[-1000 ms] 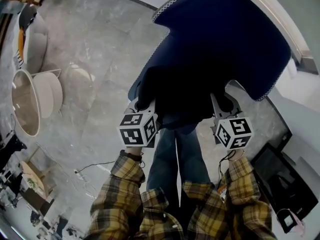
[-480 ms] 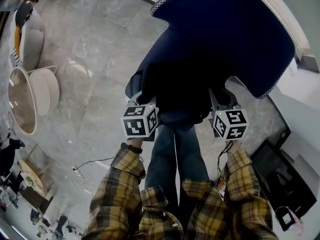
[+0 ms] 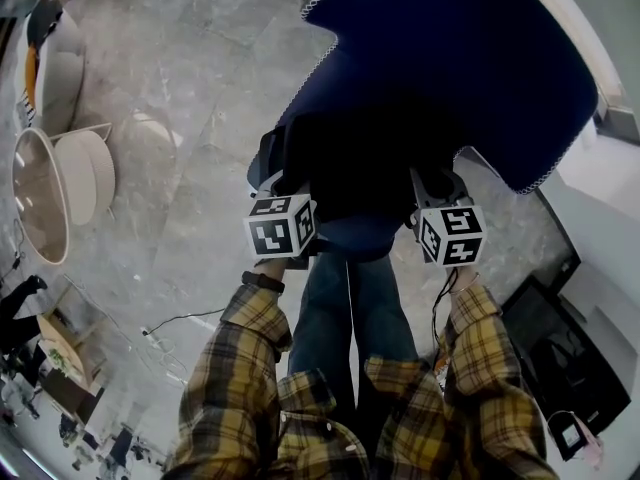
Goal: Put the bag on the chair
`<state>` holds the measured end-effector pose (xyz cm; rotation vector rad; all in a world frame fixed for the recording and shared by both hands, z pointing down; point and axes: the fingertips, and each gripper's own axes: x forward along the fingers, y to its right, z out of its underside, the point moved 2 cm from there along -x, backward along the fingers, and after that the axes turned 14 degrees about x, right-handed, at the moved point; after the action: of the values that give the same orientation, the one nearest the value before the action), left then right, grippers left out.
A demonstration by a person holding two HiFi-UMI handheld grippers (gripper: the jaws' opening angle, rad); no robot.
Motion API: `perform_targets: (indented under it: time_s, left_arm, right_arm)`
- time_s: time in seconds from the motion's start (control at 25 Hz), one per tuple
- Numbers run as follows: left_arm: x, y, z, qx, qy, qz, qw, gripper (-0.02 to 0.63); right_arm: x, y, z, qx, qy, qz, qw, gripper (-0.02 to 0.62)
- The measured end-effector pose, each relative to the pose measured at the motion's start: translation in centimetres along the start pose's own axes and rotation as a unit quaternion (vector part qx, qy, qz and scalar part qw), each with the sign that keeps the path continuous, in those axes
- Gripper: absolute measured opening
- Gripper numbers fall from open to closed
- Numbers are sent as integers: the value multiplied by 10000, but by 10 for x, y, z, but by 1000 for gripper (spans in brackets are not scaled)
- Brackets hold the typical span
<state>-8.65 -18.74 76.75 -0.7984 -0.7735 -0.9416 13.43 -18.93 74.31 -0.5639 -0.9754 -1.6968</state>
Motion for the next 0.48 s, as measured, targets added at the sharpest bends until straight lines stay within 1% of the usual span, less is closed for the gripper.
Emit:
perform_targets:
  time_s: [0.48]
  left_arm:
    - [4, -1, 5, 77, -45, -122, 9999, 60]
  right_arm:
    - [7, 4, 11, 236, 25, 8, 9997, 78]
